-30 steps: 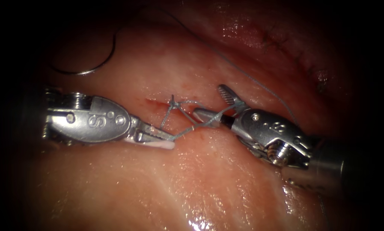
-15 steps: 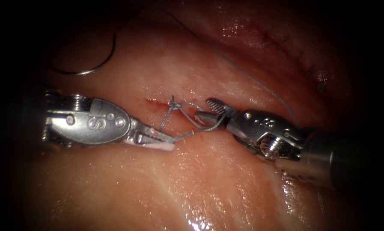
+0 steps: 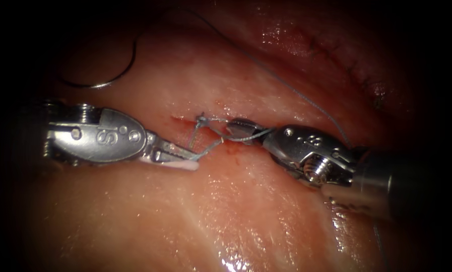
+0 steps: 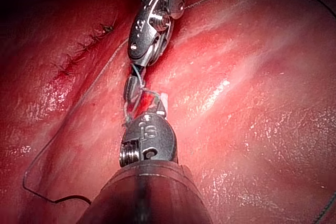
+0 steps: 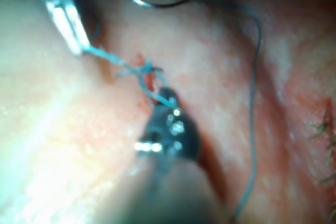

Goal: Wound Closure

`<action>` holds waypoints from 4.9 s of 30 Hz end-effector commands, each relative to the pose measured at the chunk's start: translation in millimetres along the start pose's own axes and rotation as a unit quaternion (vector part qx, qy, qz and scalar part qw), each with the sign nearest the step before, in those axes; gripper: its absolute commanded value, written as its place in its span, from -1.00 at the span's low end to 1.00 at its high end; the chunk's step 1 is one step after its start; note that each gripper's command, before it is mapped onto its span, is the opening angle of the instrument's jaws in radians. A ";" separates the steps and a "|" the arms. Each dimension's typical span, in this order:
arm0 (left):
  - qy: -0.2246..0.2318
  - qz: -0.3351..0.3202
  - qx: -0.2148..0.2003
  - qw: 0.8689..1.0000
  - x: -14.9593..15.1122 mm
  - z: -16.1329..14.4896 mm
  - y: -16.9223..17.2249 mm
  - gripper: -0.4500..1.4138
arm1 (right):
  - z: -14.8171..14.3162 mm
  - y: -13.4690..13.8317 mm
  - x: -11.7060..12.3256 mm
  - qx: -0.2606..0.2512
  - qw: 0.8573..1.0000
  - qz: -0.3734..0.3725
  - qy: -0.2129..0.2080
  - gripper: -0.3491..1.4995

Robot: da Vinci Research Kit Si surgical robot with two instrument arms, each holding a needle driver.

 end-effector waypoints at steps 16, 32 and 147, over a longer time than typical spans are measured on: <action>-0.022 -0.037 0.023 0.999 -5.7 -1.2 -9.7 -1.00 | -1.5 -4.7 2.9 -0.010 0.998 -0.046 0.045 -1.00; -0.027 -0.068 0.038 0.997 -6.0 -0.5 -24.0 -1.00 | 0.7 -8.0 -1.6 0.023 0.997 -0.069 0.035 -1.00; 0.028 -0.128 0.131 0.983 0.8 -21.6 -25.9 -1.00 | -1.9 -4.2 5.3 0.040 0.993 -0.064 0.088 0.71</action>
